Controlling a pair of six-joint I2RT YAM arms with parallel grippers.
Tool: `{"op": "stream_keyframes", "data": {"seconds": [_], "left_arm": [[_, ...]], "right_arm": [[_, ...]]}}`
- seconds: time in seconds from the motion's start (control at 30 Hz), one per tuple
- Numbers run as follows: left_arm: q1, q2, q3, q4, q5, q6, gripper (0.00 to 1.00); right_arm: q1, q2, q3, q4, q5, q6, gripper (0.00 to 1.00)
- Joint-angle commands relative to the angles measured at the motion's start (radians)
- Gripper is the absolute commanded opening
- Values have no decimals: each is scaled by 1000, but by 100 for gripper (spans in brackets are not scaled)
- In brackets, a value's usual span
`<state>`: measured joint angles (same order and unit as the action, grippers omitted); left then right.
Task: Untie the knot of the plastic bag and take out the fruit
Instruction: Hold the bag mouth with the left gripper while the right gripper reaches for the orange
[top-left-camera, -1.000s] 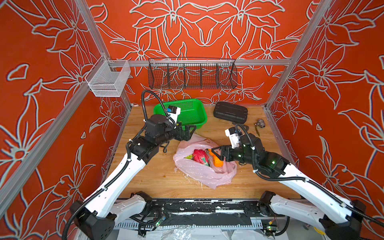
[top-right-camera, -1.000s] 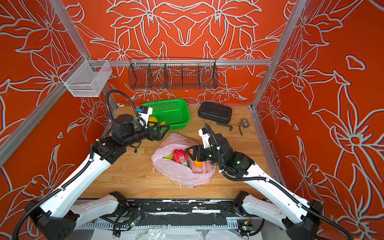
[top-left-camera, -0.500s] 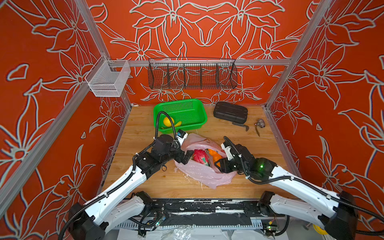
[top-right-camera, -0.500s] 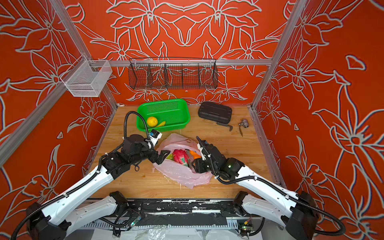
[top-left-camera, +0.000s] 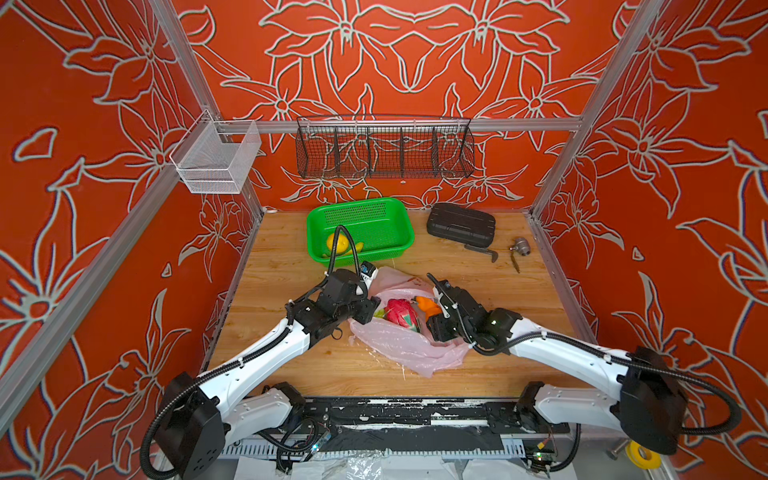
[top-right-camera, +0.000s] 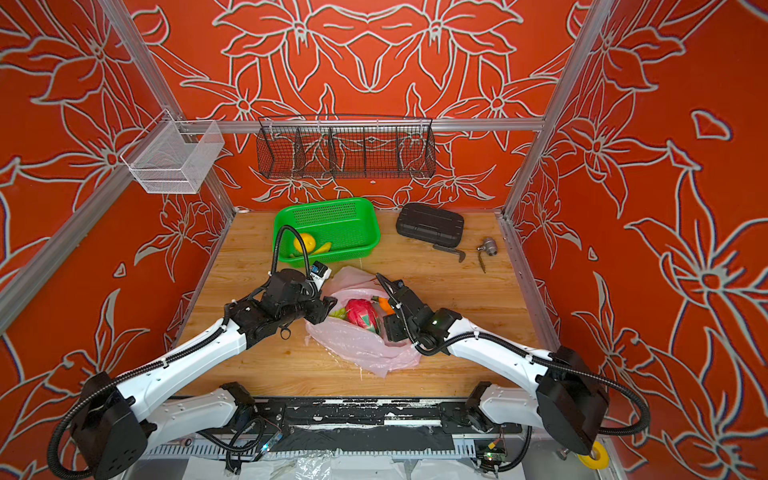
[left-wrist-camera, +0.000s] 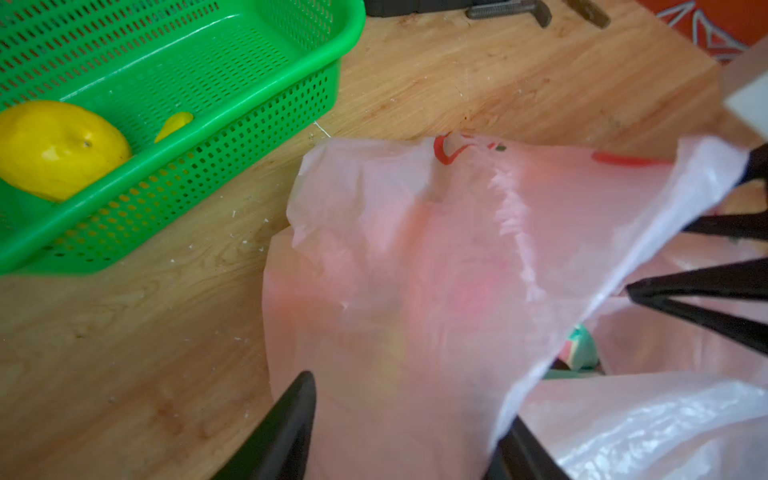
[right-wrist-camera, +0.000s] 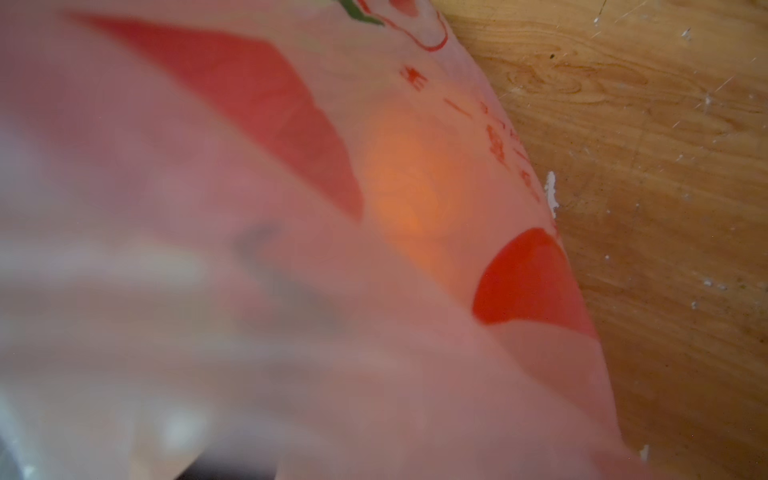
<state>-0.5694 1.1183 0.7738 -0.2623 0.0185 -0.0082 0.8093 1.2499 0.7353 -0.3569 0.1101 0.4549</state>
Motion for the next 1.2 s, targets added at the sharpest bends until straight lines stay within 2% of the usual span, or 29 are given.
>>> {"op": "stream_keyframes", "data": {"seconds": [0.0, 0.13, 0.37, 0.73, 0.83, 0.97, 1.17], "left_arm": [[-3, 16, 34, 14, -17, -16, 52], [-3, 29, 44, 8, -26, -36, 39], [-1, 33, 51, 18, -12, -57, 32], [-1, 46, 64, 11, -6, -70, 31], [-1, 38, 61, 14, -6, -77, 31], [-2, 26, 56, 30, -1, -88, 30], [-2, 34, 69, 36, 17, -101, 30]], "right_arm": [[6, 46, 68, 18, 76, -25, 70], [7, 93, 88, 14, 115, -31, 69], [6, 138, 94, 9, 69, -41, 63], [5, 205, 99, 5, 74, -48, 56], [6, 206, 108, -4, 79, -49, 50], [6, 162, 105, 6, 64, -43, 45], [5, 42, 75, 35, -6, -19, 44]]}}
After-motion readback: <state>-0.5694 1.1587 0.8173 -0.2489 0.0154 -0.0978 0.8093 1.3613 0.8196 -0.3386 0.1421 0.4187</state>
